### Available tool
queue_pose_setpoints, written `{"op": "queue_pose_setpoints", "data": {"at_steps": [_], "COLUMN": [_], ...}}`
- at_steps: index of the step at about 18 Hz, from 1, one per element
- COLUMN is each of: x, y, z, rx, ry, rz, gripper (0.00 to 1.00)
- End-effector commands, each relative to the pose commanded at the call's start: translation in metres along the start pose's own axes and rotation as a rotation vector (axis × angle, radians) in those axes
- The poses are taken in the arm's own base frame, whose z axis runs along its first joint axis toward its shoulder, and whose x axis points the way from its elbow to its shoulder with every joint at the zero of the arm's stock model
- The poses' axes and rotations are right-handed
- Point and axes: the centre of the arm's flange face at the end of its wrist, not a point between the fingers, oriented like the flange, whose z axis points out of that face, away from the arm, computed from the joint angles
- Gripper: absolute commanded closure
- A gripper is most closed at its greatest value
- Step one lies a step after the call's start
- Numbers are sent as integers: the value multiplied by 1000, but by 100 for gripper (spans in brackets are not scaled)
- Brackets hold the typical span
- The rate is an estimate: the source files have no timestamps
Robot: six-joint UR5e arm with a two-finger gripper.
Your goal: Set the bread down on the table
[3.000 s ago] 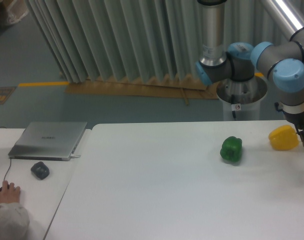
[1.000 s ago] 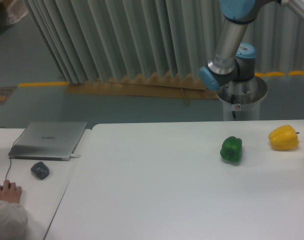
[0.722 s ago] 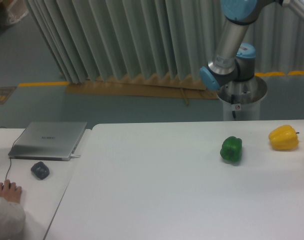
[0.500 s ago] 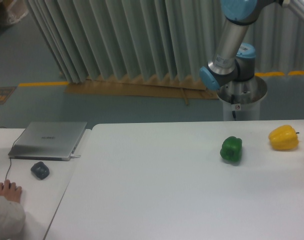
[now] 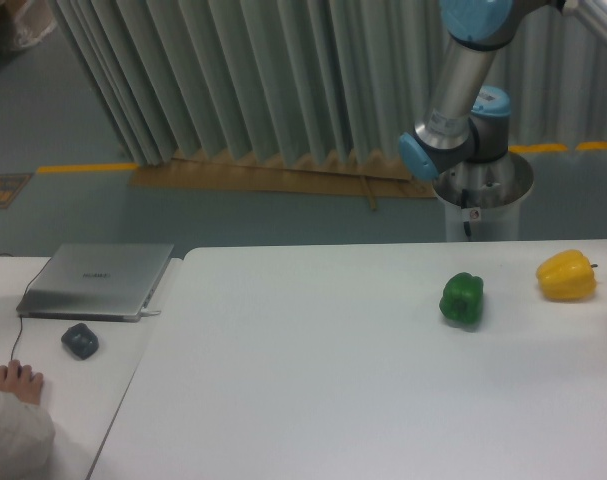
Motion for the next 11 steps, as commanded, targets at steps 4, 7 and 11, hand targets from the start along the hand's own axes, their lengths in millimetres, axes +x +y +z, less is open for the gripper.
{"op": "queue_pose_setpoints", "data": {"at_steps": [4, 7, 11], "x": [1, 1, 0], "y": [0, -1, 0], "z": [1, 2, 3], "rx": [2, 3, 4], "ry": [4, 9, 12], "rz": [5, 6, 5], "gripper": [31, 78, 88]}}
